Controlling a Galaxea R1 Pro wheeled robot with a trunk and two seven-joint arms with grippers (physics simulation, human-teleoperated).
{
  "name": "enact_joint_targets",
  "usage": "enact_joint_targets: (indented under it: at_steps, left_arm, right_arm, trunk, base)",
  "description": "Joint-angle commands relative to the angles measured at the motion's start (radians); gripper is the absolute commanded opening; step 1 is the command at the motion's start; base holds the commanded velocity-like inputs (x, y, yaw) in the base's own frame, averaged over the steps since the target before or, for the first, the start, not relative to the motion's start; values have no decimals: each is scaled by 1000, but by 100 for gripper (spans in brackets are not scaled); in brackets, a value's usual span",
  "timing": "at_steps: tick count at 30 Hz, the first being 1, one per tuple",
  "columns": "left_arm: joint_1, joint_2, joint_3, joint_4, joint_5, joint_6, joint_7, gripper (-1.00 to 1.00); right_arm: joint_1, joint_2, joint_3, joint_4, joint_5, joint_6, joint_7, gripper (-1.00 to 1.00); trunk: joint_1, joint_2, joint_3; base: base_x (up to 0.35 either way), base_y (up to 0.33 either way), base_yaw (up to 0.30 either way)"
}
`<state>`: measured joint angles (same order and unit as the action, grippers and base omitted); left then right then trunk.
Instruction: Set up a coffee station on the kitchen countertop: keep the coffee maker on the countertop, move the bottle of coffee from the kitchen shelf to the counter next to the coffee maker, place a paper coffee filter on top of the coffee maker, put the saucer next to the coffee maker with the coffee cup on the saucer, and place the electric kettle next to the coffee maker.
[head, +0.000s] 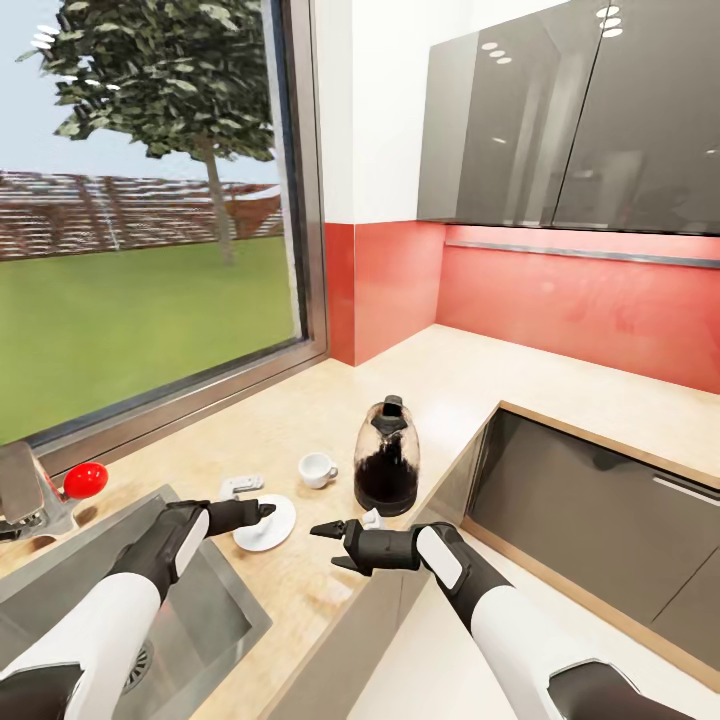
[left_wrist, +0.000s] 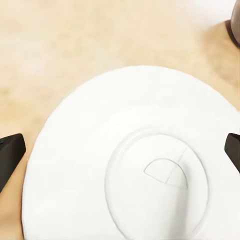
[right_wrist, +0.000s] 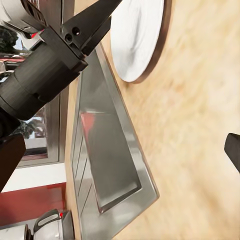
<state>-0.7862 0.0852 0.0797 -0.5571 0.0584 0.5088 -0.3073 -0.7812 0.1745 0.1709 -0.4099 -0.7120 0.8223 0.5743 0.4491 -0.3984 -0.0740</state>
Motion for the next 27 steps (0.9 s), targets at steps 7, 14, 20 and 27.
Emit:
enact_joint_targets:
  at_steps: [7,14,20,27]
  left_arm:
    - [1,-2,3,20,40,17,-16,100]
    - [1,-1,3,20,57,19,-95,100]
    - [1,-1,3,20,61,21,-105,100]
    - [8,-2,1,20,73,25,-119,100]
  right_arm:
    - [-1,0,1,0,4,1,4,100]
    - [-1,0,1,0,4,1,4,100]
    - [-1,0,1,0,3,1,4,100]
    - [-1,0,1,0,4,1,4,100]
  trunk:
    - [1,-2,-3]
    - [1,-2,-3]
    - [1,-2,-3]
    - [1,-2,-3]
  base:
    - [0,0,0]
    - [0,0,0]
    - [0,0,0]
    - [0,0,0]
